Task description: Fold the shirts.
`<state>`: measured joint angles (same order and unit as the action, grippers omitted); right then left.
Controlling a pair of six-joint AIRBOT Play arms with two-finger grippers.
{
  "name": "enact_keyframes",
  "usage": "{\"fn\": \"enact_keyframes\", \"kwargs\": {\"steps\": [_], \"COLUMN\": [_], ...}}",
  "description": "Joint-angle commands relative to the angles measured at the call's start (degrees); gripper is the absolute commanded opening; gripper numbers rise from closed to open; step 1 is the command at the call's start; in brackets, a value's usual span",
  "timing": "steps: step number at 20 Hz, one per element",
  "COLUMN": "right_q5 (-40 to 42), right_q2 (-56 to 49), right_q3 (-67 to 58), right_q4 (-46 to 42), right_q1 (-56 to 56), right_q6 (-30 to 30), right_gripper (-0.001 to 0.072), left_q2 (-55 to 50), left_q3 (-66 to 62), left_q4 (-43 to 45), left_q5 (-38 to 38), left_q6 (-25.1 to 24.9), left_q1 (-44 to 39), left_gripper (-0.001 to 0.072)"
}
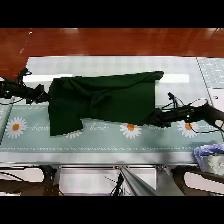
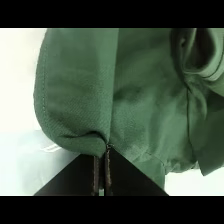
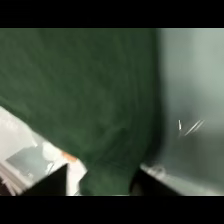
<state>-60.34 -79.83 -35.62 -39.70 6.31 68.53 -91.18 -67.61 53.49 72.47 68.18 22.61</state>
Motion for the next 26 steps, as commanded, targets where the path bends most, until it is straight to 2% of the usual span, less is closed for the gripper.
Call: {"fn": "enact_keyframes", "kwargs": {"steps": [1,2,5,8,11,13,15,18,19,21,23,26], "right_q5": [10.60,9.84,2.08,-4.96,-6.34,-5.55,-5.20,-5.31,-5.55,-7.48,-9.70,-16.00], "right_q2": [0.20,0.31,5.35,15.26,25.70,30.67,33.68,36.04,36.37,36.37,36.37,36.37], "right_q3": [1.31,0.83,-4.39,-14.21,-26.58,-35.39,-44.28,-57.96,-62.16,-69.59,-74.88,-80.30], "right_q4": [4.98,6.71,8.13,8.09,7.98,6.97,1.64,-12.31,-17.62,-26.12,-29.29,-29.68], "right_q1": [-7.13,-7.21,-4.68,-0.66,2.84,4.61,6.19,8.20,8.39,8.39,8.39,8.39], "right_q6": [2.49,2.32,-1.07,-1.22,0.17,0.46,3.74,9.66,11.45,14.49,15.76,17.64], "right_gripper": [0.0106,0.0017,0.0015,0.0015,0.0015,0.0015,0.0015,0.0015,0.0015,0.0015,0.0014,0.0015], "left_q2": [0.61,1.36,5.64,12.83,22.49,29.31,36.30,46.84,50.45,56.59,61.64,66.64], "left_q3": [-0.09,-0.11,-2.93,-8.76,-15.43,-20.83,-26.32,-31.10,-31.63,-31.74,-31.74,-31.76], "left_q4": [-1.09,-1.27,-2.19,-10.23,-20.20,-22.69,-22.62,-18.29,-14.32,-4.15,3.91,5.60], "left_q5": [0.17,-0.02,-1.27,-1.73,-5.11,-6.88,-8.35,-13.14,-14.75,-15.93,-15.56,-12.90], "left_q6": [-1.11,-2.58,-3.28,-4.74,-4.76,-4.74,-4.74,-4.42,-3.74,0.94,5.29,11.10], "left_q1": [0.02,0.07,0.13,0.11,0.09,0.11,0.13,0.11,0.11,0.11,0.11,0.11], "left_gripper": [0.0027,0.0027,0.0027,0.0027,0.0027,0.0027,0.0027,0.0026,0.0025,0.0026,0.0026,0.0026]}}
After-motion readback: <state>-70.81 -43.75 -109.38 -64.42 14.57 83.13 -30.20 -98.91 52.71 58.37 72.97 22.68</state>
